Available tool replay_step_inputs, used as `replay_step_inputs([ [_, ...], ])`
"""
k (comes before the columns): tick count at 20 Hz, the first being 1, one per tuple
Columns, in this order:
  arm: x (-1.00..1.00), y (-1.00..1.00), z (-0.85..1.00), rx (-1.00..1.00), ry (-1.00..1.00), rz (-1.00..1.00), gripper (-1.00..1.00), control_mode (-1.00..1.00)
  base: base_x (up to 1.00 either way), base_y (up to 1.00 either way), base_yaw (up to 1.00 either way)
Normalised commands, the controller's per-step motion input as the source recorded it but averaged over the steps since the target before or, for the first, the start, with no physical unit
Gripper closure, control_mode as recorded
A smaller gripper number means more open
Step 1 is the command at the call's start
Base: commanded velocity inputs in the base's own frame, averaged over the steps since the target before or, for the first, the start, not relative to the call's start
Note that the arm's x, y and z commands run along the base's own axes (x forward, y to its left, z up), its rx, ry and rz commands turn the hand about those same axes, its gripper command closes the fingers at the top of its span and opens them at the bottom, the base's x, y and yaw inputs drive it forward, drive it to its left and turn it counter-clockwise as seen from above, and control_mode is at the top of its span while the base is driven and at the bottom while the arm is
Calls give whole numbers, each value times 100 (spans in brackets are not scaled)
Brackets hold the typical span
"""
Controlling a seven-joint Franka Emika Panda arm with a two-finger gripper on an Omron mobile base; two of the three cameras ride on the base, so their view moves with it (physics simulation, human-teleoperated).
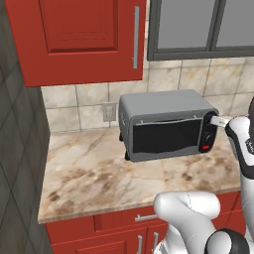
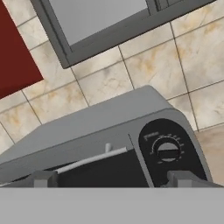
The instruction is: Pull the toaster oven rack outwards. Pick up the baguette from the plate and place it on the toaster oven rack. Close the toaster oven door fully and set the temperature to the lowest setting.
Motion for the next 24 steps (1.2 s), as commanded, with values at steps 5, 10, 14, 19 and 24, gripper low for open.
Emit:
replay_step_inputs([
  [5,11,0,-30,-6,-1,0,-100,-100,0,0,0],
  [10,2,0,-21,-4,0,0,-100,-100,0,0,0],
  [14,0,0,-4,0,0,0,-100,-100,0,0,0],
  [19,15,-5,0,0,0,0,-100,-100,0,0,0],
  [24,24,-13,0,0,0,0,-100,-100,0,0,0],
])
